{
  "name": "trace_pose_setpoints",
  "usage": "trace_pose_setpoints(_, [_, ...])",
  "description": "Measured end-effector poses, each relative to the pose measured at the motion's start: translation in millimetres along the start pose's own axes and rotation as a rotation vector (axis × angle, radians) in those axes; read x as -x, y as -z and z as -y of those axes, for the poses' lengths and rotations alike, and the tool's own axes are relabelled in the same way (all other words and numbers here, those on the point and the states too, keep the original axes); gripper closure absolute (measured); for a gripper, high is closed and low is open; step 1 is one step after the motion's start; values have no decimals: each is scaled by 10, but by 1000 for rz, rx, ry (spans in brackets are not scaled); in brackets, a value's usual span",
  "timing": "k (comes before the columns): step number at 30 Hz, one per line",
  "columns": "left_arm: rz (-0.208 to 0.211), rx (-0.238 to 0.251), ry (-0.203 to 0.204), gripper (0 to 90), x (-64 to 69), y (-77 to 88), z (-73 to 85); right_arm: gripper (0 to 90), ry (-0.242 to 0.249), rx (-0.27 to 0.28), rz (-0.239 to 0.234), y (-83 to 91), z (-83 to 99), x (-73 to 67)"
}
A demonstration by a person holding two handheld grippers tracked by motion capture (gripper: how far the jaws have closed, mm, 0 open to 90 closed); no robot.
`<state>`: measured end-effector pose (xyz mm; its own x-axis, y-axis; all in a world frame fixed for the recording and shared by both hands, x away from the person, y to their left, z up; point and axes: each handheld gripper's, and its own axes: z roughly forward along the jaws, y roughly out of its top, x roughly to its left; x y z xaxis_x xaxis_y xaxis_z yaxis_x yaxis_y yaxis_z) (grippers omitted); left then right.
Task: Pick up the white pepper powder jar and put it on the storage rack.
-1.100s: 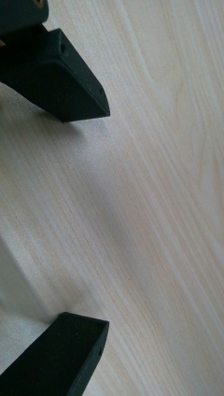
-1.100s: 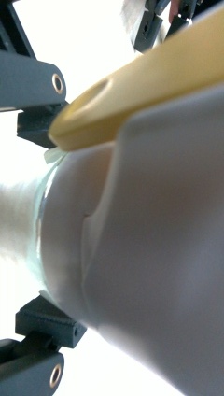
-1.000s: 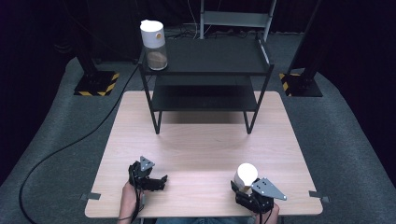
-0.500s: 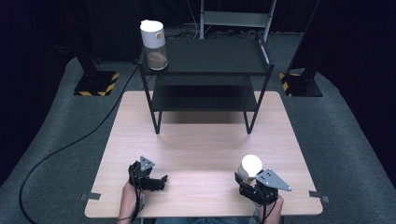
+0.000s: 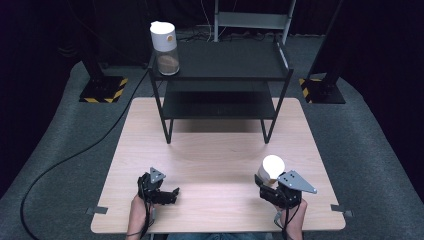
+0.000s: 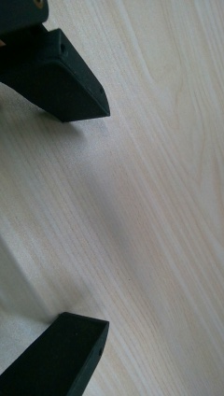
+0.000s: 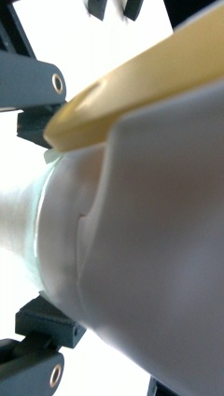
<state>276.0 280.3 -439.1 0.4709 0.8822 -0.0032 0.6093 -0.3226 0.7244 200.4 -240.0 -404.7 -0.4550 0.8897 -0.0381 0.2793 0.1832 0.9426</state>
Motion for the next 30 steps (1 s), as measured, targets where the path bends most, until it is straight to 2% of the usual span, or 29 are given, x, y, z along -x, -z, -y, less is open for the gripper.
trace_pose_setpoints(11, [0,0,0,7,0,0,0,298,-7,7,2,-74,-155,128])
trace_pose_setpoints(30, [0,0,0,7,0,0,0,298,-5,-4,6,-253,-331,253])
